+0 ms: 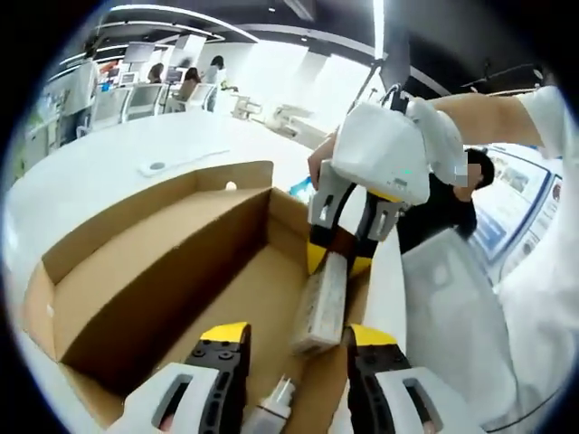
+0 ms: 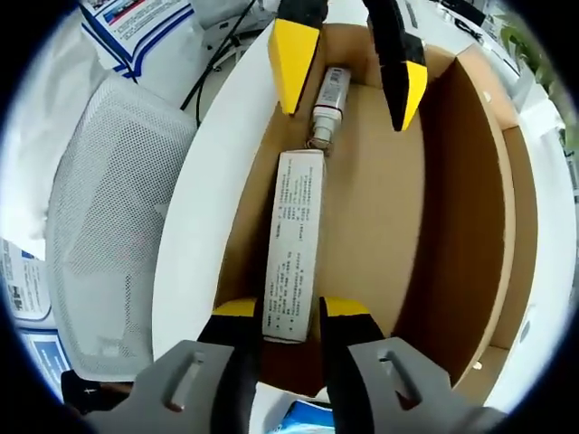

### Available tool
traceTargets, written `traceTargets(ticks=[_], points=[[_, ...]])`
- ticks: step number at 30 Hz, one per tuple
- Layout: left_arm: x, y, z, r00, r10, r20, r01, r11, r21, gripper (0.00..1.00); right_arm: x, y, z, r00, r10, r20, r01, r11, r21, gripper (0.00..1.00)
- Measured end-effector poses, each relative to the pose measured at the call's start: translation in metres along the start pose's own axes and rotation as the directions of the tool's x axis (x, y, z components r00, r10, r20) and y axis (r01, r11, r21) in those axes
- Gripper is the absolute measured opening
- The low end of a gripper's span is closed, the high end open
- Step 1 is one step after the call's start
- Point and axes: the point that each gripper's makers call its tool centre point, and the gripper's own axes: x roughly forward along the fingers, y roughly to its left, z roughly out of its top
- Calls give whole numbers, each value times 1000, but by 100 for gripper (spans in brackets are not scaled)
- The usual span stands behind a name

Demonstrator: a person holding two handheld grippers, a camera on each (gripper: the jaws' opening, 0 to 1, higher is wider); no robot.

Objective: Operate the shoe box by opening the lid, removing the specified soft item, and placing it in the target area until the item is outside and the box remains undamaged.

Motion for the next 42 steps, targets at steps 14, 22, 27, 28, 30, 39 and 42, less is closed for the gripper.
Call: traceTargets(ticks=[14,22,27,28,30,39,42], points=[[-8,-14,-1,1000,0,11,-1,1000,13,45,3,-3,0,999,-31,17,30,999,36,17],[-12,-17,-2,1000,13,15,-13,1000,6,45,2,-7,-2,999,-50,15,49,999,23,17],[-14,-18,0,1000,19,17,-19,1000,10,45,0,-8,1,998,-65,21,65,998,17,17],[-15,-18,0,1000,19,19,-20,1000,11,45,-1,-9,1,997,-69,24,68,998,16,17],[-16,-20,2,1000,20,21,-21,1000,12,45,-3,-10,3,997,-76,29,76,997,16,17],[-22,-25,6,999,26,28,-27,1000,13,45,-22,-14,7,993,-108,44,108,994,9,17],[-24,-30,7,999,32,29,-32,999,14,45,-30,-15,8,992,-118,44,118,993,4,17]])
